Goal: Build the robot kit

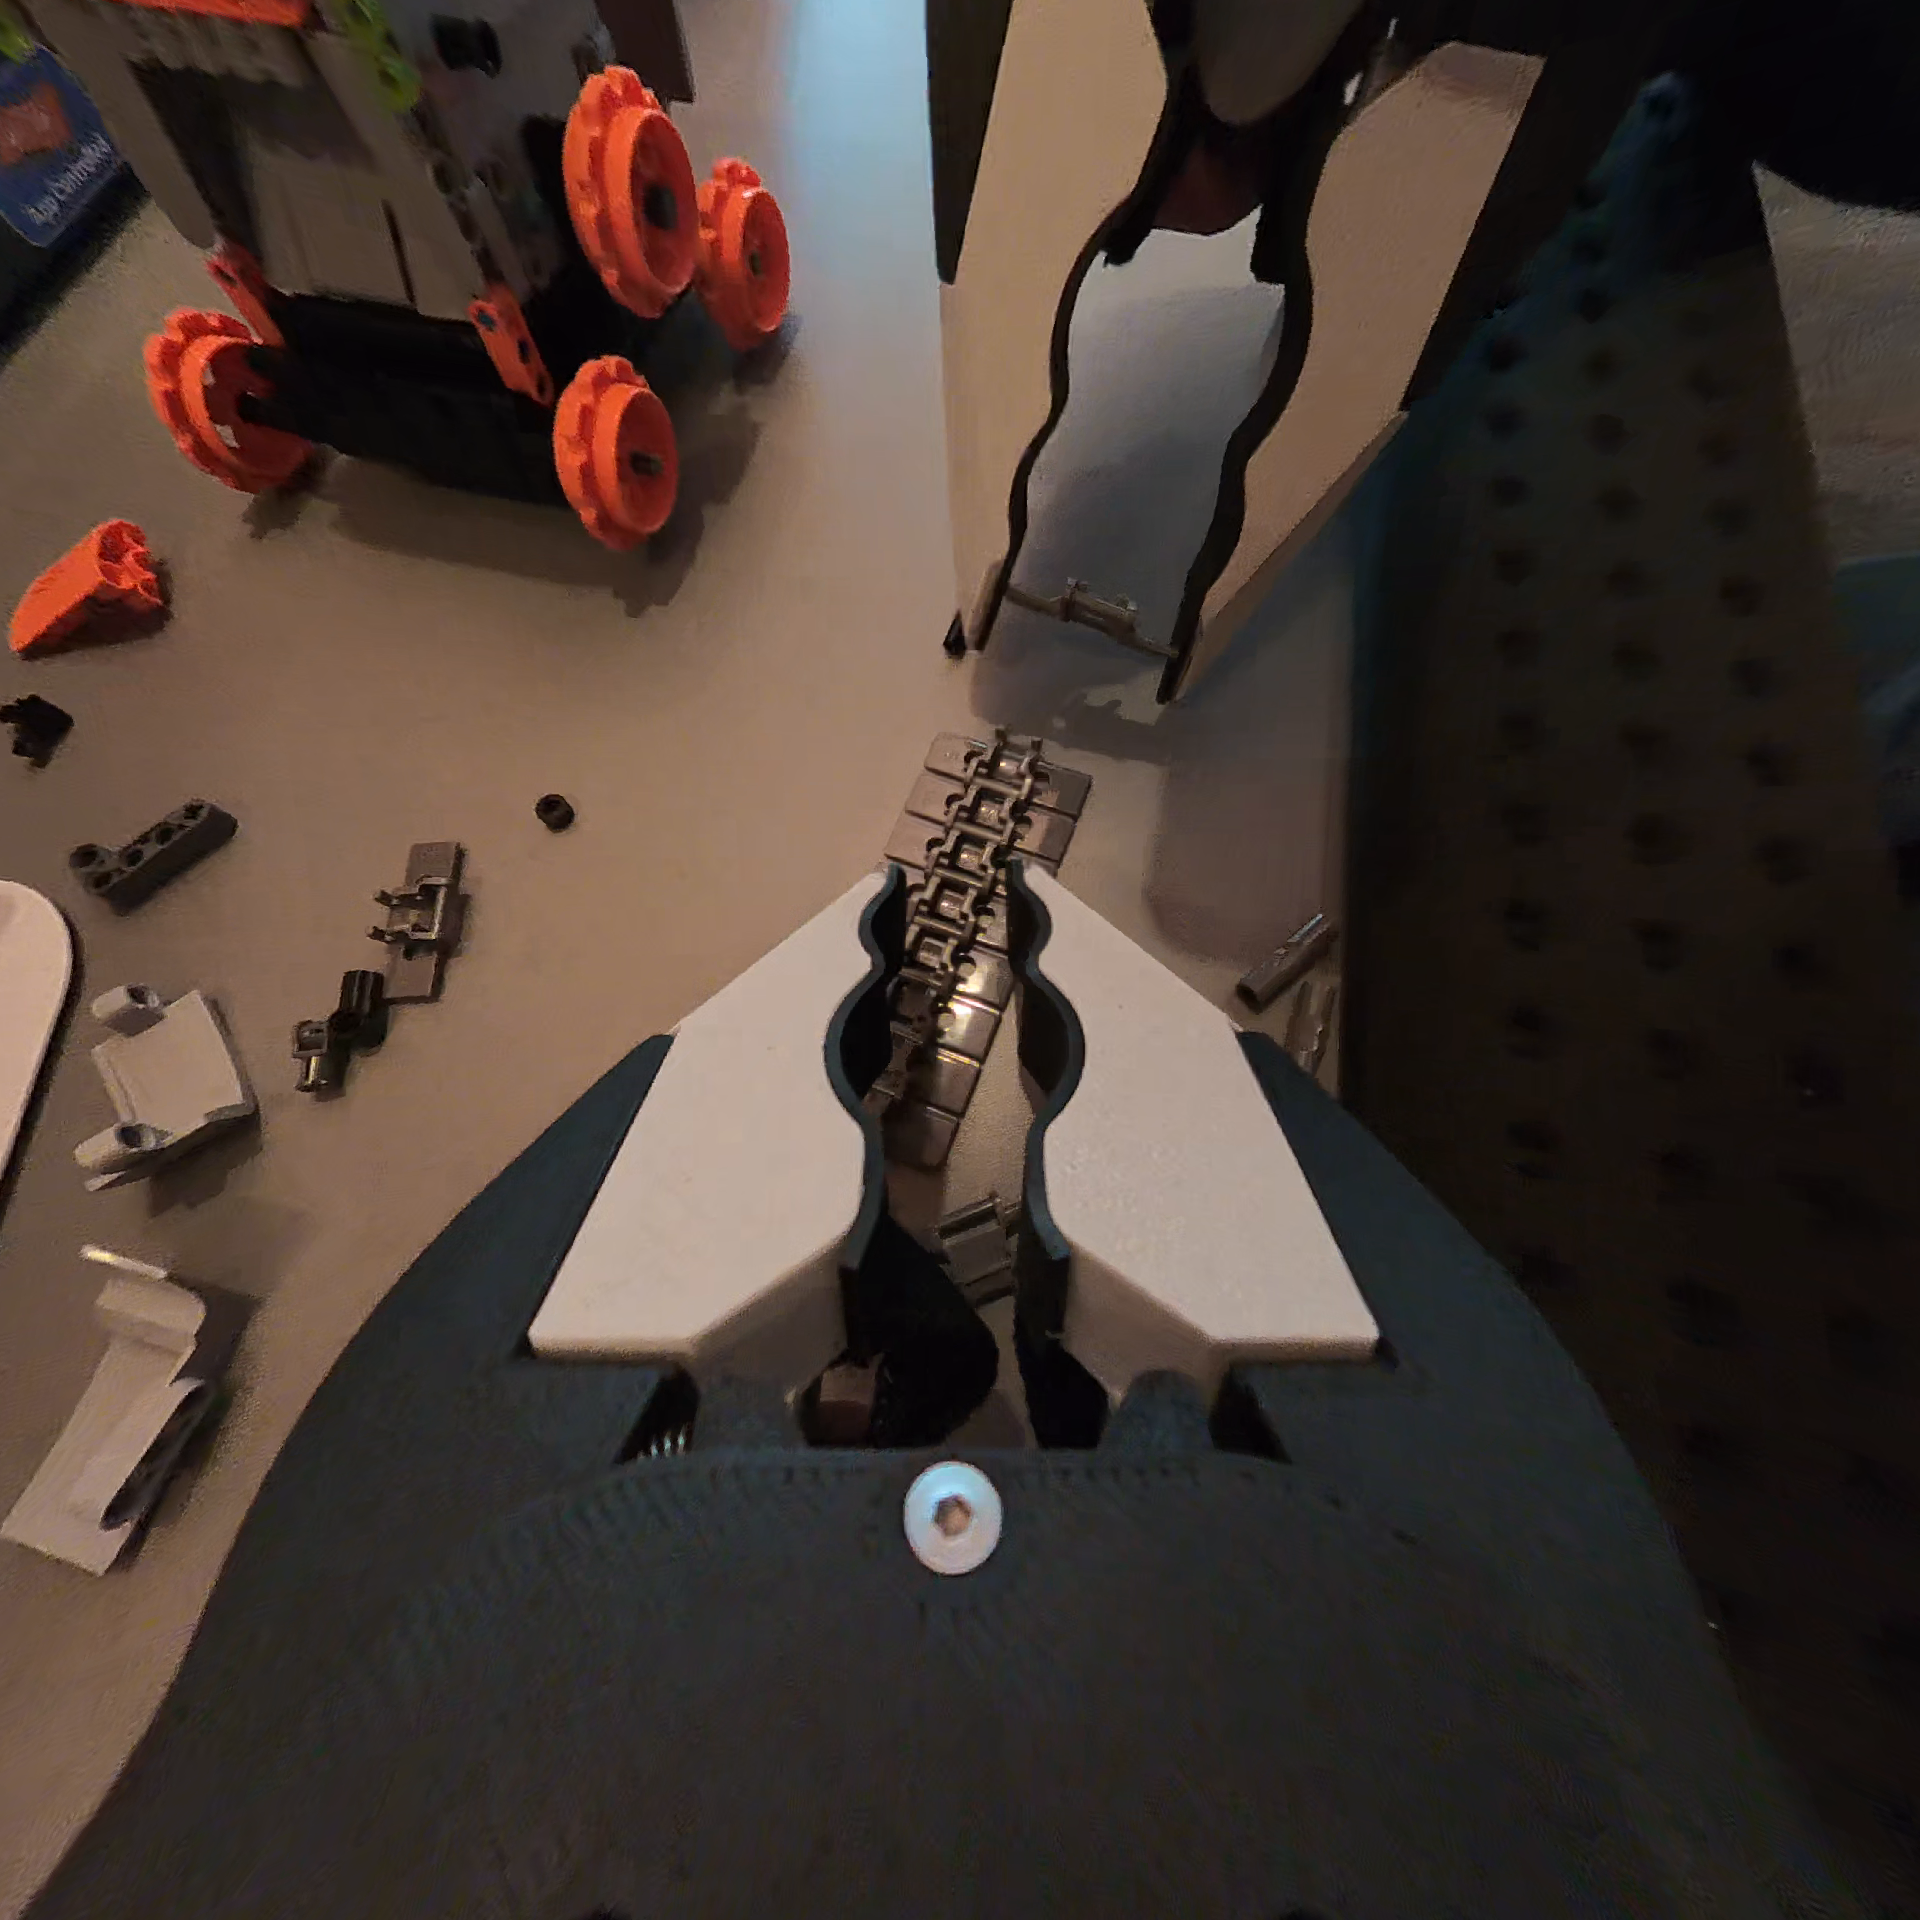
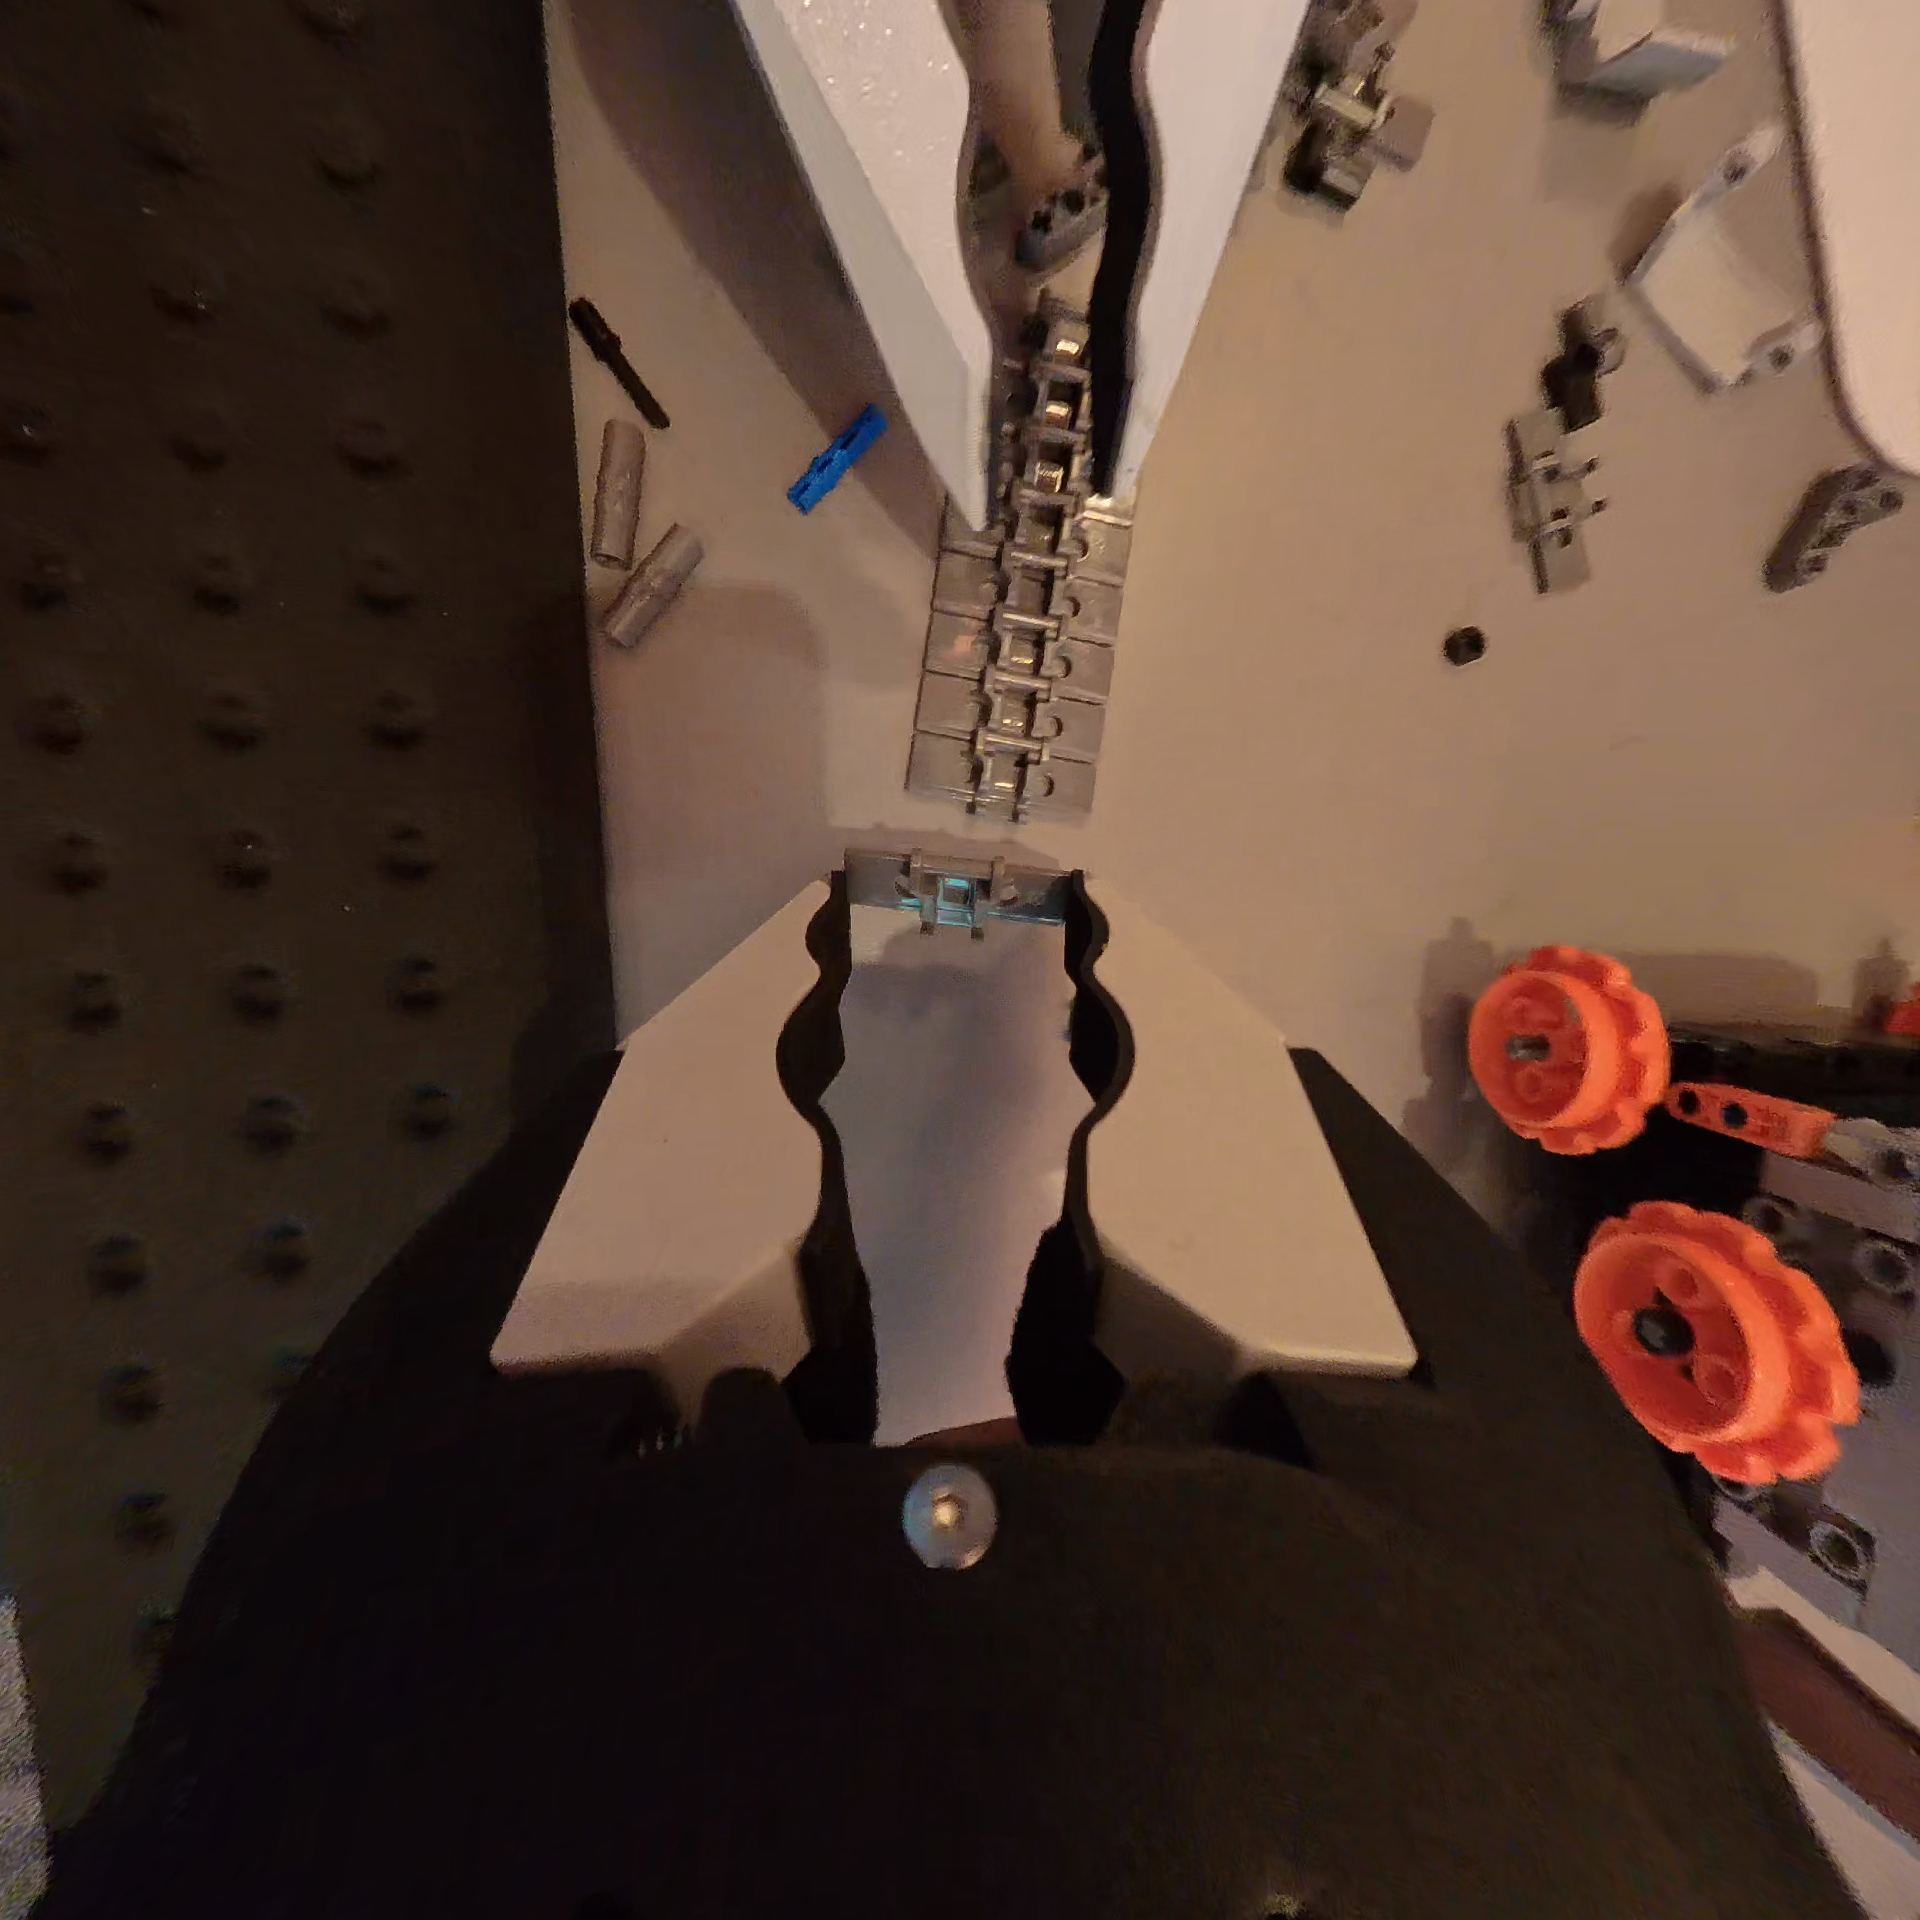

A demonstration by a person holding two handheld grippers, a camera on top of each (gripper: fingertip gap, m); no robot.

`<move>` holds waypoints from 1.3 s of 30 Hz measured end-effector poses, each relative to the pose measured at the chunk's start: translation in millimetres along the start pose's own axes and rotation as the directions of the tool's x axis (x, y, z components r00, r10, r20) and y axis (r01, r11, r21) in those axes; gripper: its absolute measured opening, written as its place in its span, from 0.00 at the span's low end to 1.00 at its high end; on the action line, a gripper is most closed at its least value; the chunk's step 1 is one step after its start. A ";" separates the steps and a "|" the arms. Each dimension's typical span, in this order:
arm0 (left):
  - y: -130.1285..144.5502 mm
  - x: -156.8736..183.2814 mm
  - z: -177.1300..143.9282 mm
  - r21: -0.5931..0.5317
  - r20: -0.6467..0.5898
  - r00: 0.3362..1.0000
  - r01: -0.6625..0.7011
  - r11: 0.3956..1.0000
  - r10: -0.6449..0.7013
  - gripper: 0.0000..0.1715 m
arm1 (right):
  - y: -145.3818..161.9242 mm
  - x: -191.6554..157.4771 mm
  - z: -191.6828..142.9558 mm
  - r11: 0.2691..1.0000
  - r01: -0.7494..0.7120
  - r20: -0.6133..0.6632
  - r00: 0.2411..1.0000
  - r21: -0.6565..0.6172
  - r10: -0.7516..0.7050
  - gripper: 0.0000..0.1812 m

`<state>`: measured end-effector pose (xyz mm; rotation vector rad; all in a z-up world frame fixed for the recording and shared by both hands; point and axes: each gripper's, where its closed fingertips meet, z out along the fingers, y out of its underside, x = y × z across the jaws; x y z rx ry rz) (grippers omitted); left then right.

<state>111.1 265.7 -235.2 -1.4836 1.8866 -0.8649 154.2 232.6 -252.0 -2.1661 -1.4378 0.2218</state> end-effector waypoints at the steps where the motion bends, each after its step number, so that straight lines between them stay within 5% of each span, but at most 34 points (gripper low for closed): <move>1: 2.0 -2.1 1.0 -0.014 0.016 1.000 -0.012 1.000 0.012 0.10 | 1.5 -0.8 2.4 1.000 -0.003 0.013 1.000 -0.023 0.003 0.22; 23: 17.8 5.5 13.2 -0.129 0.027 0.991 -0.129 0.983 0.133 0.09 | 0.5 7.3 11.3 0.993 -0.027 0.068 0.997 -0.114 0.035 0.25; 29: 13.0 3.5 12.6 -0.124 0.048 0.986 -0.155 0.980 0.162 0.09 | -7.6 13.2 -6.7 0.998 -0.068 0.020 0.997 0.008 0.068 0.16; 39: 10.3 7.9 21.4 -0.143 0.039 0.978 -0.197 0.970 0.205 0.09 | -1.0 5.1 8.9 0.997 -0.075 0.035 0.997 0.021 0.074 0.05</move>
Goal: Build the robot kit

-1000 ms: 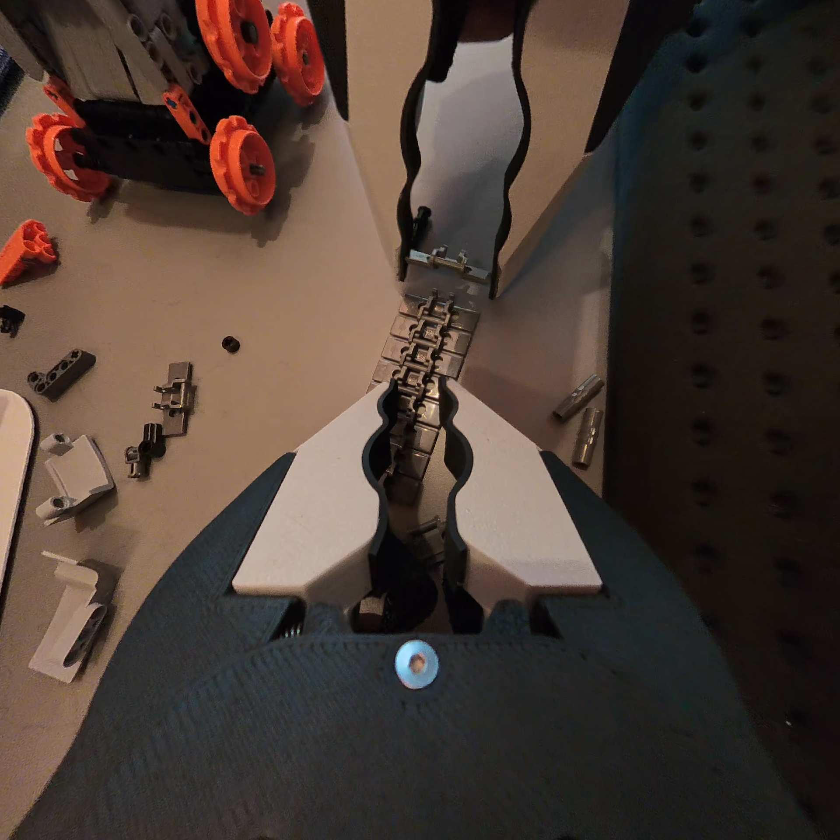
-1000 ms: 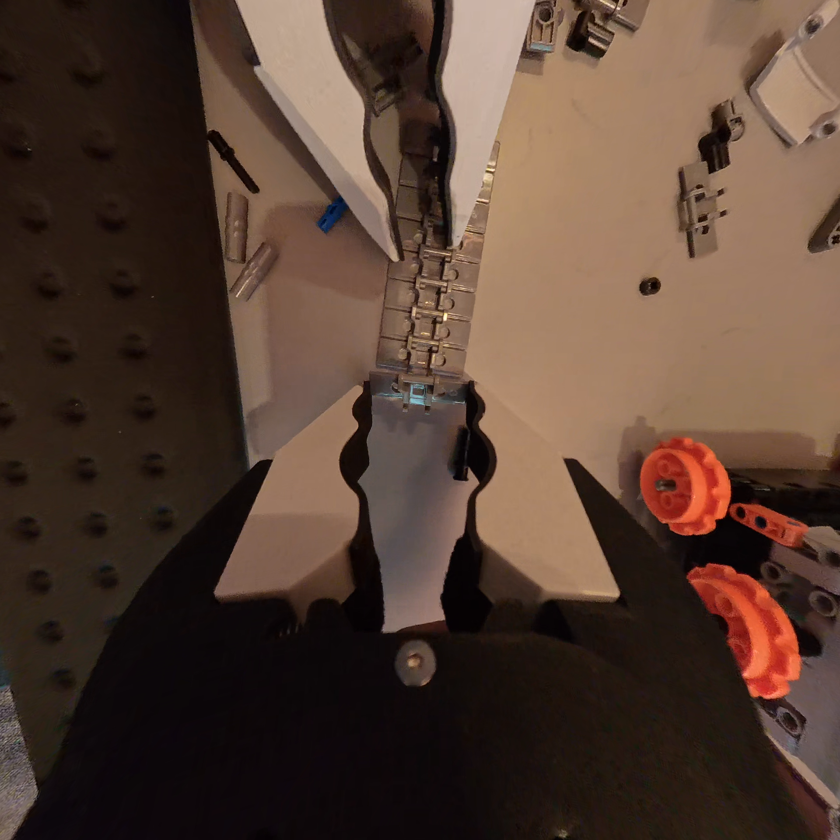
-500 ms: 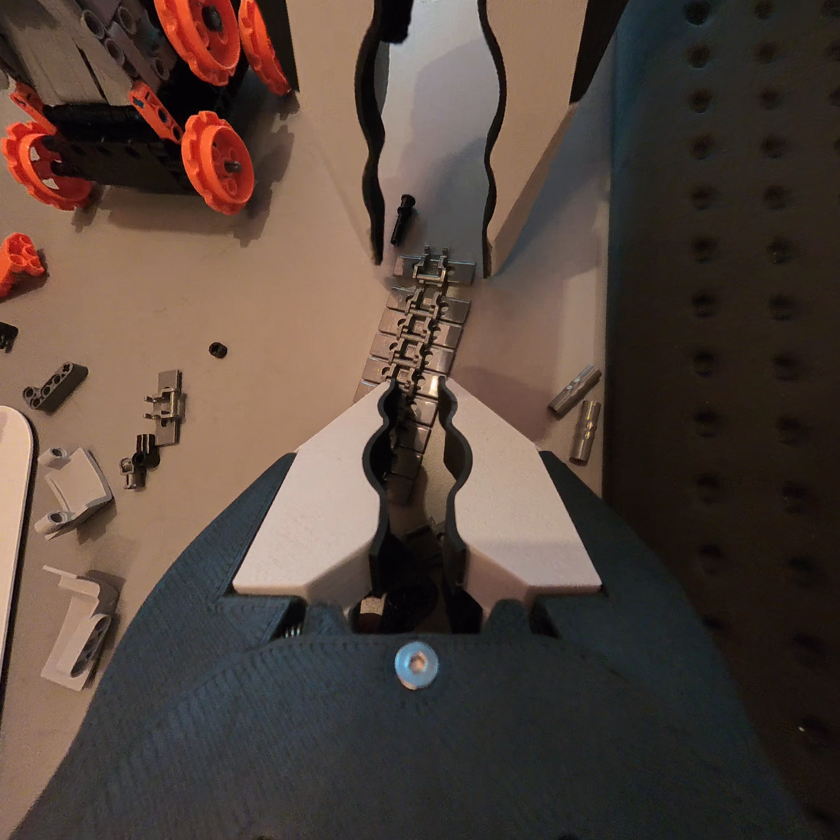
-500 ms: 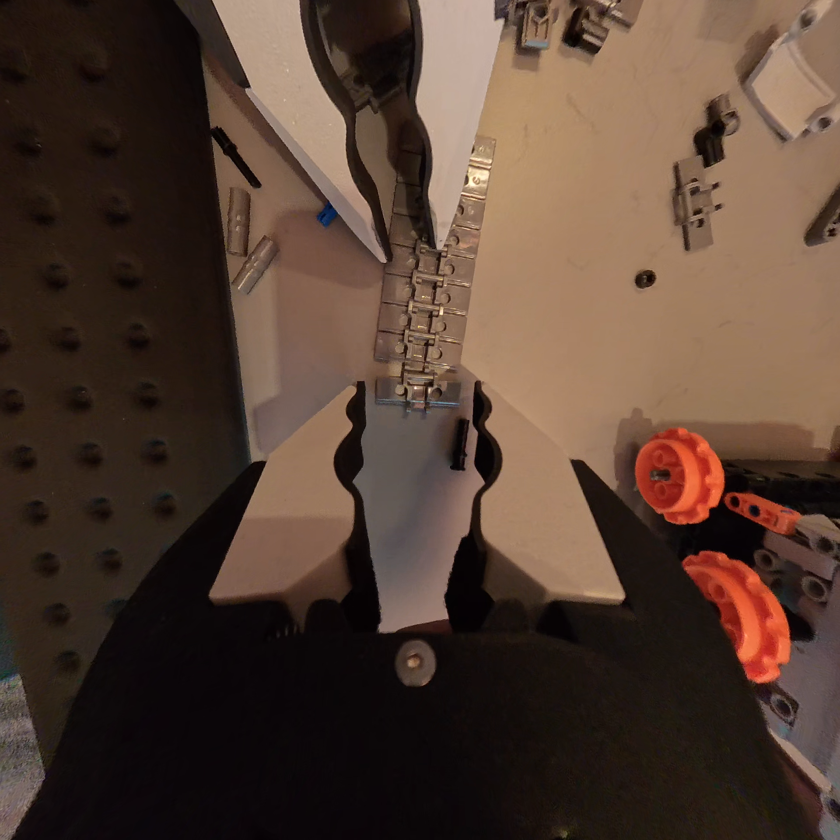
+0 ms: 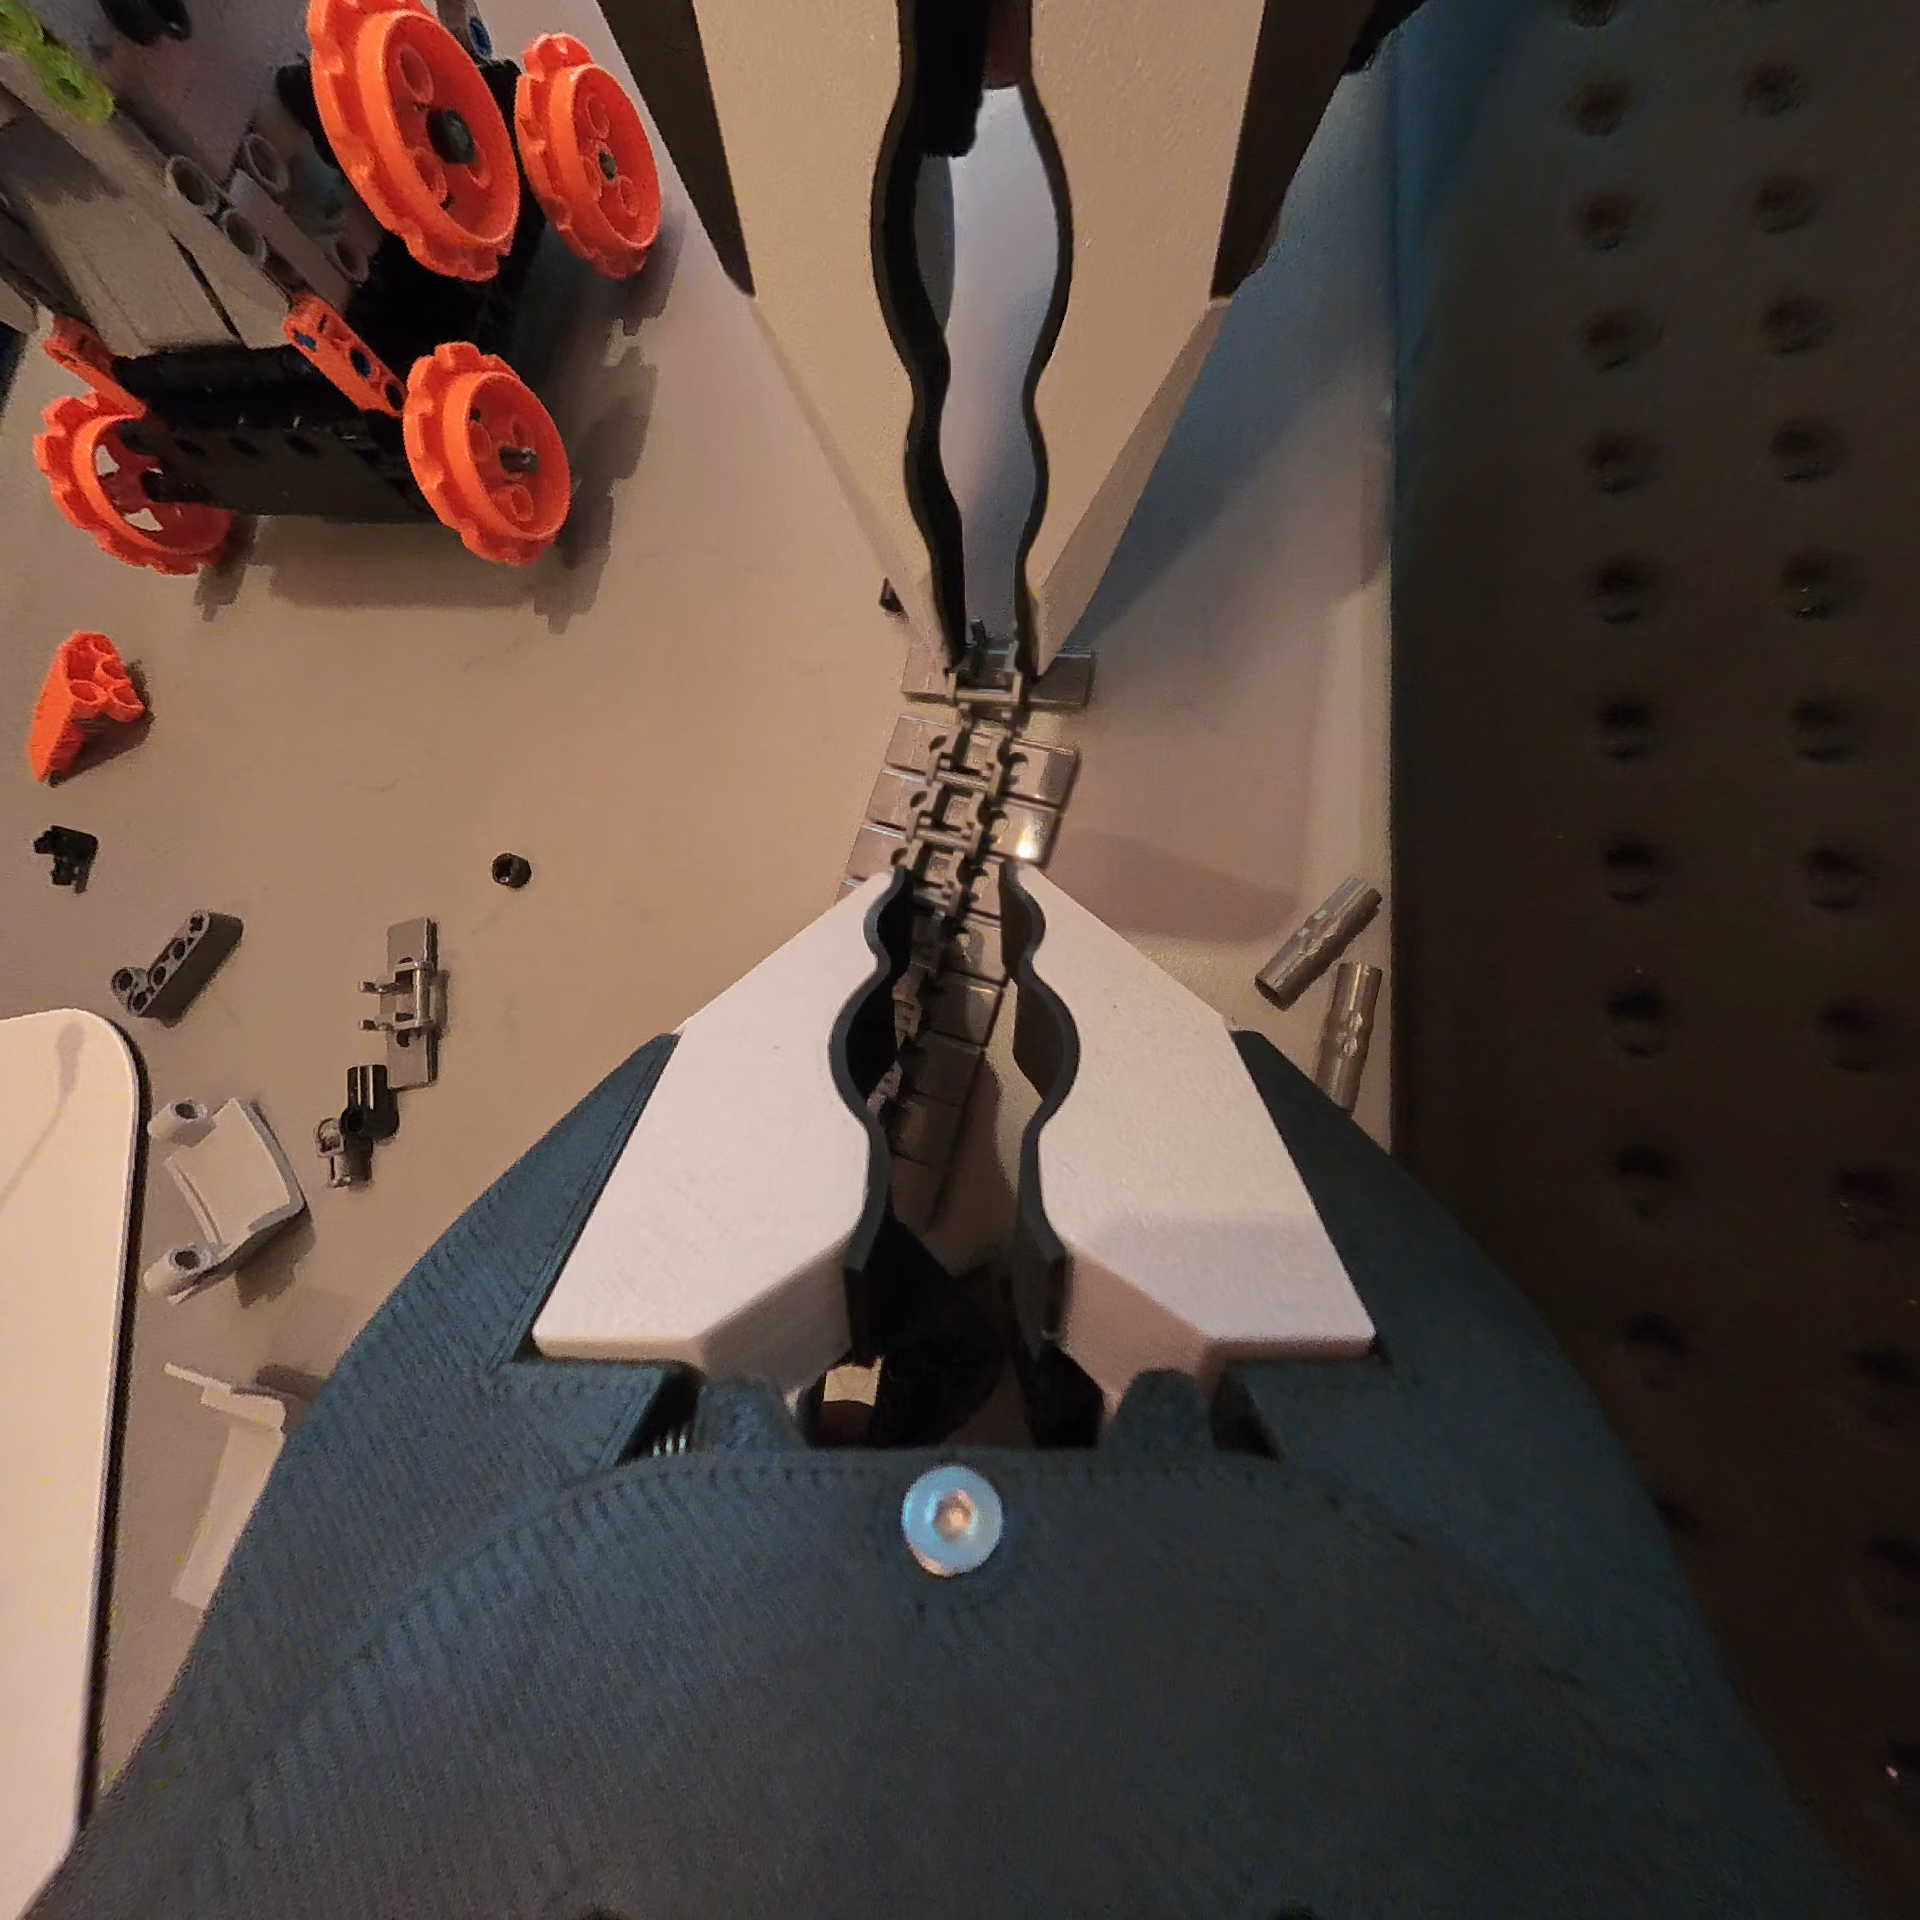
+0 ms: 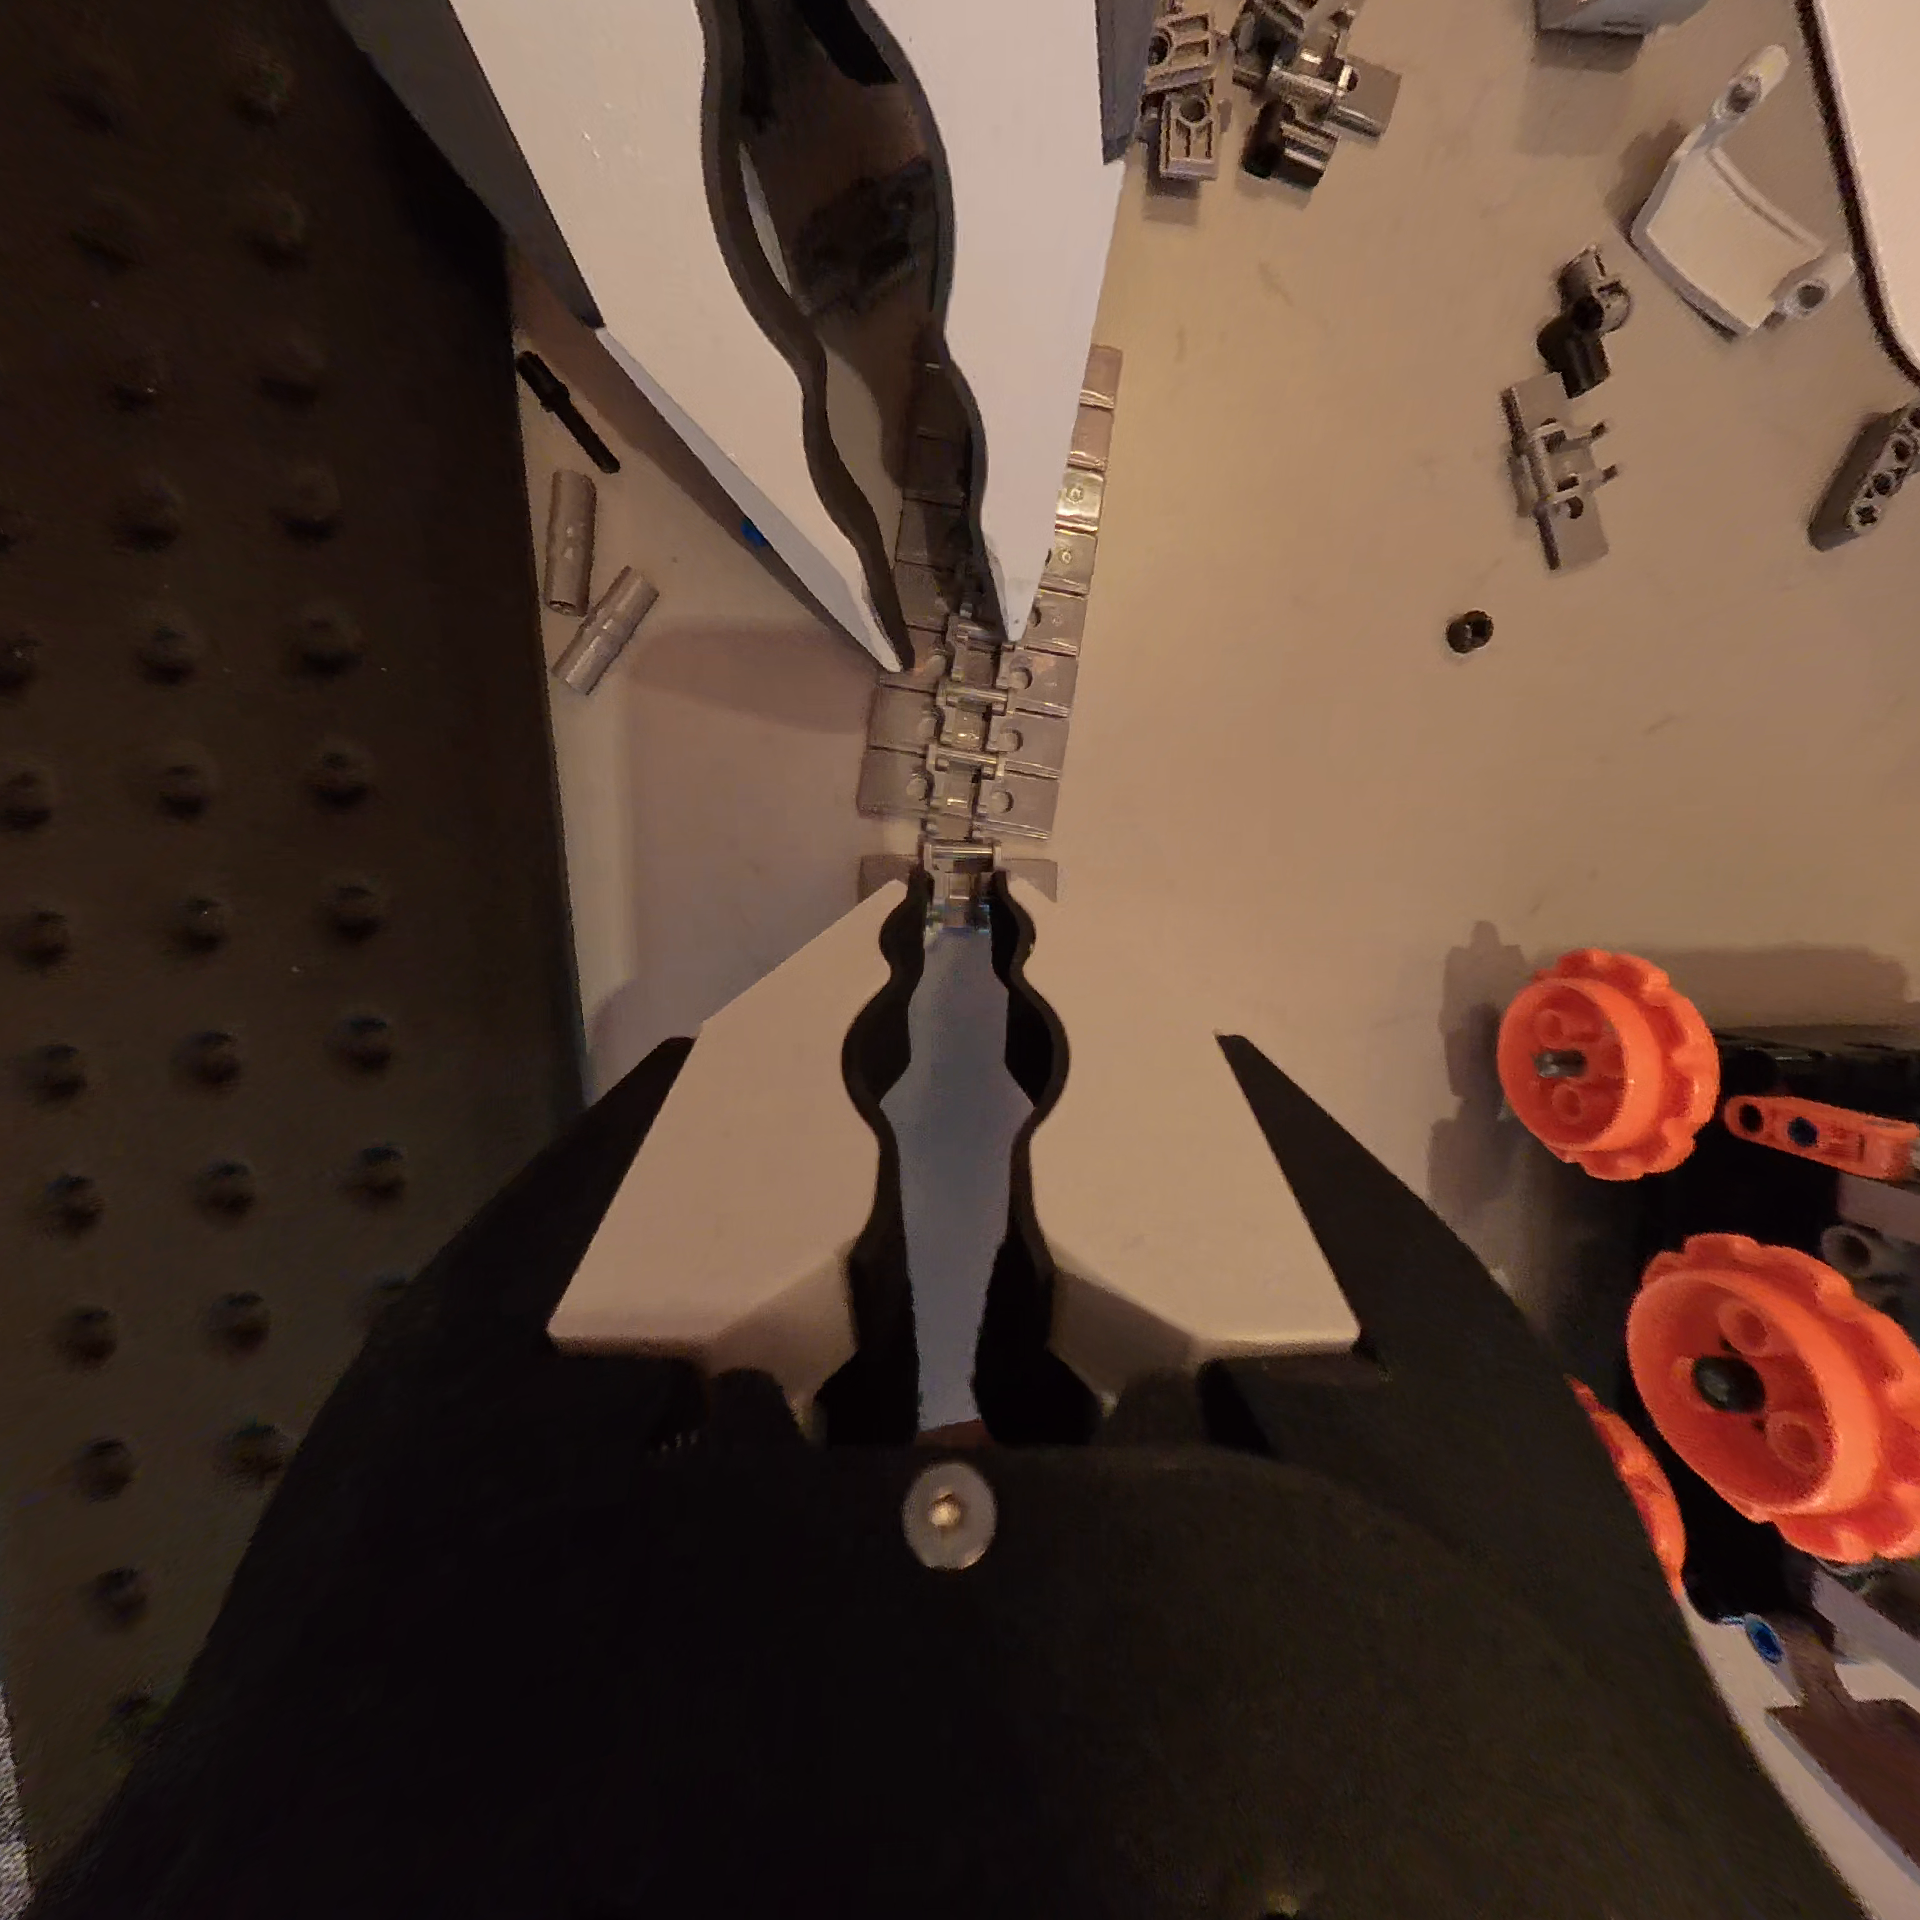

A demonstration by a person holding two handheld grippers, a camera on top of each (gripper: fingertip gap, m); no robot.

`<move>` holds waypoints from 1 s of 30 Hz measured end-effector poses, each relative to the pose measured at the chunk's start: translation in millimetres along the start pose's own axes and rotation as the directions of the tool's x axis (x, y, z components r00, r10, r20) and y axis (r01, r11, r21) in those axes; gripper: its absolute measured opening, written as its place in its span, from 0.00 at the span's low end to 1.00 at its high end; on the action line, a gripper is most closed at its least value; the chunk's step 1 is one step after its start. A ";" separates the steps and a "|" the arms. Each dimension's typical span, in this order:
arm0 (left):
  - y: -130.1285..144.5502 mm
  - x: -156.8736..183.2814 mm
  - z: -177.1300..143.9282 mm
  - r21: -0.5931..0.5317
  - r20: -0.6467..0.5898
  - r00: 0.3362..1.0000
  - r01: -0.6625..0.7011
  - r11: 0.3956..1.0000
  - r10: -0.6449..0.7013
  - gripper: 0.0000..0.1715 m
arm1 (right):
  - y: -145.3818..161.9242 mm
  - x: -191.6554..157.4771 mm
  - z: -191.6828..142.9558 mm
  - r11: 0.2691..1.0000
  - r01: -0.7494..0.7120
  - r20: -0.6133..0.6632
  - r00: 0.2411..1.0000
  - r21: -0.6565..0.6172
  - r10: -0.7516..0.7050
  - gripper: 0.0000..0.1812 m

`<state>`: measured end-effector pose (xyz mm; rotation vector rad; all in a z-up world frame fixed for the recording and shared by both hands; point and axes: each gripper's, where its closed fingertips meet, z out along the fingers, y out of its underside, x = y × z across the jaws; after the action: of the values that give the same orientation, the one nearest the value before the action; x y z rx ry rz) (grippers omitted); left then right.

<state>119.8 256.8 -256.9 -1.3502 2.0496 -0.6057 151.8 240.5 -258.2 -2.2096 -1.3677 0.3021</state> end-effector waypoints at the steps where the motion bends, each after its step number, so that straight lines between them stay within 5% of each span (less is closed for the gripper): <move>1: -0.9 0.0 0.4 0.002 0.001 1.000 -0.004 1.000 0.004 0.09 | 0.2 1.2 0.0 1.000 0.000 -0.006 1.000 0.002 0.000 0.05; 30: -5.7 -3.6 7.3 -0.022 0.058 0.997 -0.049 0.999 0.051 0.08 | -1.4 1.3 -0.7 0.999 -0.034 0.002 0.999 0.011 0.034 0.05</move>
<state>129.8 257.6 -257.5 -1.3093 2.0416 -0.5184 151.7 241.9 -256.8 -2.2257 -1.3276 0.3230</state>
